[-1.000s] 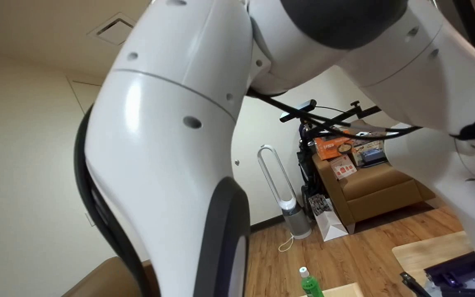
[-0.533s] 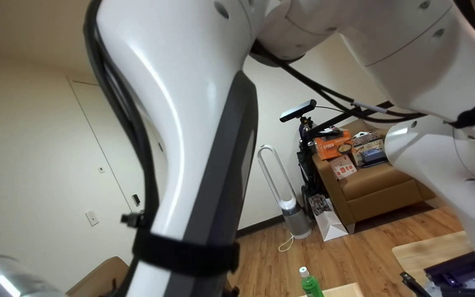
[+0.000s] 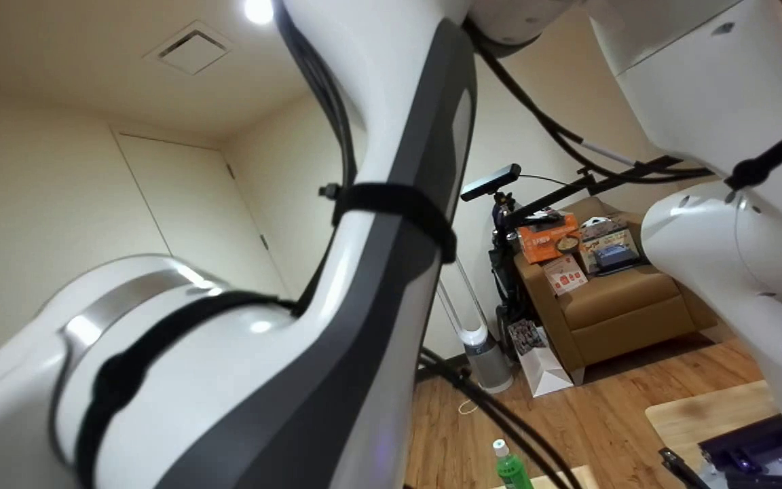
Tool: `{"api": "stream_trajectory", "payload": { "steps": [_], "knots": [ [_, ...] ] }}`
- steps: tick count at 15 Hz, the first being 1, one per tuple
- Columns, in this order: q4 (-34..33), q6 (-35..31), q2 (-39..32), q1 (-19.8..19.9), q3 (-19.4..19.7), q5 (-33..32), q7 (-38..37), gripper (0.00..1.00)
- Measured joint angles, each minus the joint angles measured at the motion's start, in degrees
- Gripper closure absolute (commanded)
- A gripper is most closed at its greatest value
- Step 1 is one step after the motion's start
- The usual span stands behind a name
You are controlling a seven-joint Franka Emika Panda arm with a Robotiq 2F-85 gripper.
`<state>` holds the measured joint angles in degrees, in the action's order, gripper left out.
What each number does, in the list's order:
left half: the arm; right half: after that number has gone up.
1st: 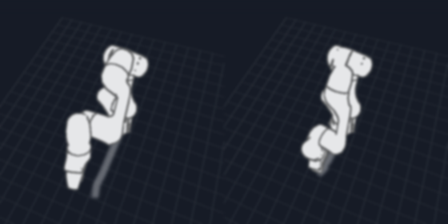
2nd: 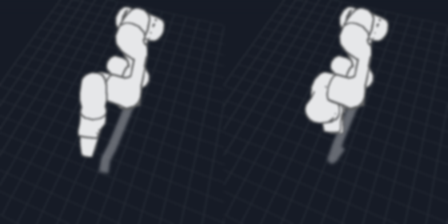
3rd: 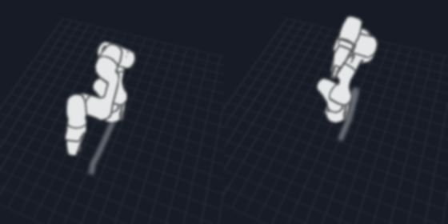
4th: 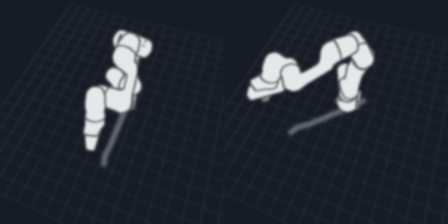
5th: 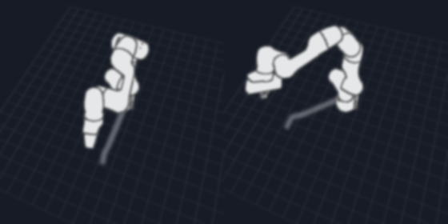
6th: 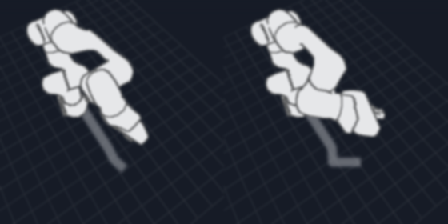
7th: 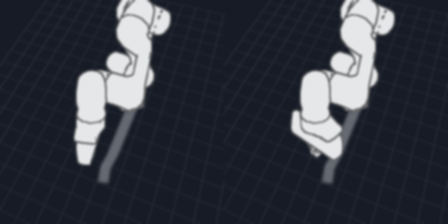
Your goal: Pick up the black cloth from the bag and put it on the table.
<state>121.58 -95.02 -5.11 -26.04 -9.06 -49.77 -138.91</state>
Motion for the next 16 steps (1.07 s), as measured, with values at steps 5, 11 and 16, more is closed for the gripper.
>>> {"api": "stream_trajectory", "payload": {
  "steps": [5,11,16],
  "knots": [
    [13.2,-3.9,15.7,6.0,-0.8,7.4,-3.1,0.93],
    [25.0,-18.6,30.8,11.4,1.6,8.8,3.8,0.93],
    [26.2,-22.5,31.0,12.6,1.3,8.6,5.5,0.94]
  ]
}}
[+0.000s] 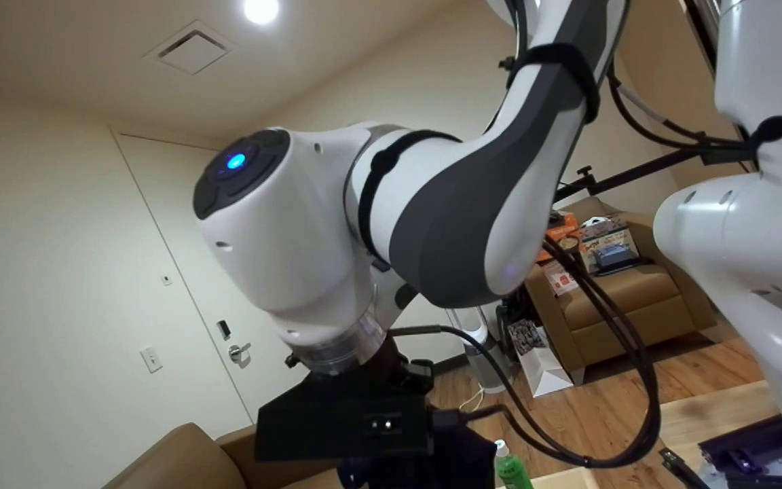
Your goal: Pick up the black cloth from the bag and put it on the table.
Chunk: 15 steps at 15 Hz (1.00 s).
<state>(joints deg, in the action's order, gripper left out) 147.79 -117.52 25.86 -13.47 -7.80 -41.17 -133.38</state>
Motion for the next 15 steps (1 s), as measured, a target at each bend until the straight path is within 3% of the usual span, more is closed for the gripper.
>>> {"api": "stream_trajectory", "payload": {
  "steps": [2,5,11,15],
  "knots": [
    [-0.1,0.0,0.0,1.2,-0.4,2.5,0.0,0.94],
    [-0.2,-1.0,0.1,4.1,2.4,9.9,1.9,0.94],
    [3.5,-13.8,-2.9,12.6,10.6,22.2,11.7,0.93],
    [3.6,-13.8,-3.3,14.0,9.5,24.2,11.2,0.94]
  ]
}}
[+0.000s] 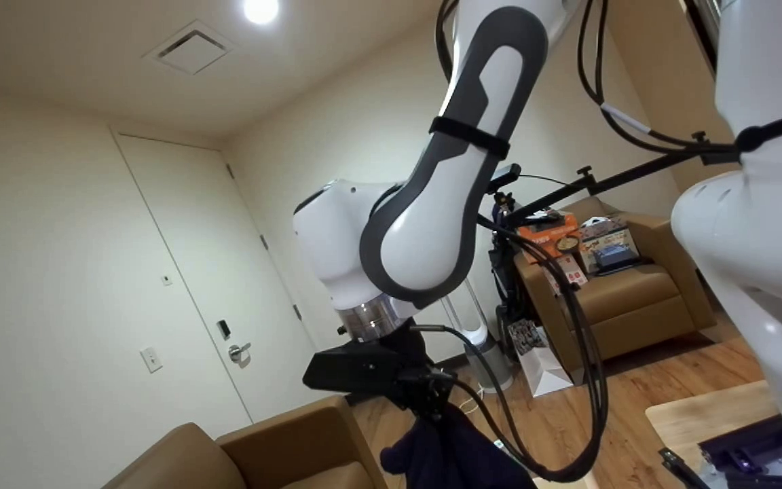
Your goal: Pick up the black cloth from the bag and put it on the table.
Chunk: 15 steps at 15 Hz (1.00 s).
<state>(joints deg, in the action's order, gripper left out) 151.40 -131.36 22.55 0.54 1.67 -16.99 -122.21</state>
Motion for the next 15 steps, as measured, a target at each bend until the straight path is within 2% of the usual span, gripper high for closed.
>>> {"api": "stream_trajectory", "payload": {
  "steps": [4,9,12,15],
  "knots": [
    [-1.3,2.1,-3.4,2.4,-2.1,6.6,-5.1,0.94],
    [-1.6,-2.4,-13.4,5.0,-1.8,9.2,-14.8,0.93],
    [-3.1,-3.9,-18.8,5.3,-0.8,12.5,-16.1,0.93],
    [-3.9,-3.9,-19.9,5.2,-0.7,12.6,-16.6,0.94]
  ]
}}
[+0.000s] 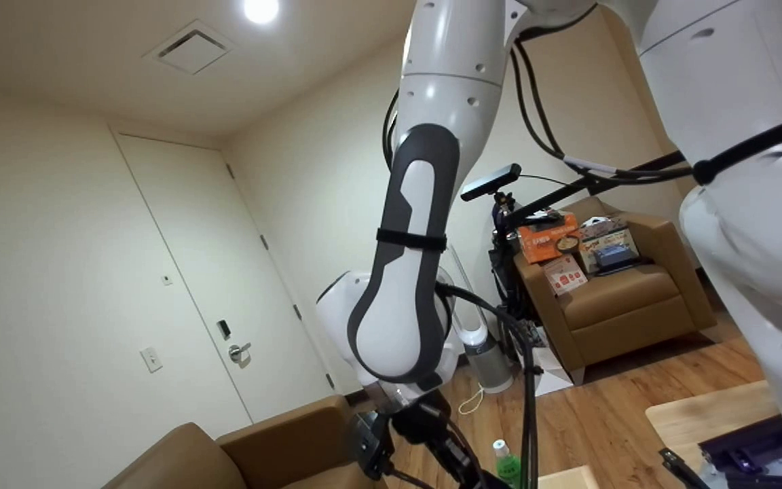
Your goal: Pick up the black cloth from the bag and put it on the table.
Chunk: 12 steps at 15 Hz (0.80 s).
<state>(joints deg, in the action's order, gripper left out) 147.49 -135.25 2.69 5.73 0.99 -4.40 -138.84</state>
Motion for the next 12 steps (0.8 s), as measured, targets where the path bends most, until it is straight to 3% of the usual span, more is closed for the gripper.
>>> {"api": "stream_trajectory", "payload": {
  "steps": [6,9,12],
  "knots": [
    [-1.7,-3.5,-3.1,-0.6,0.6,16.6,-1.9,0.94],
    [-1.8,-12.2,-7.7,-0.9,0.6,23.2,-3.3,0.95],
    [-1.7,-24.2,-14.1,-2.3,1.5,23.2,-9.5,0.95]
  ]
}}
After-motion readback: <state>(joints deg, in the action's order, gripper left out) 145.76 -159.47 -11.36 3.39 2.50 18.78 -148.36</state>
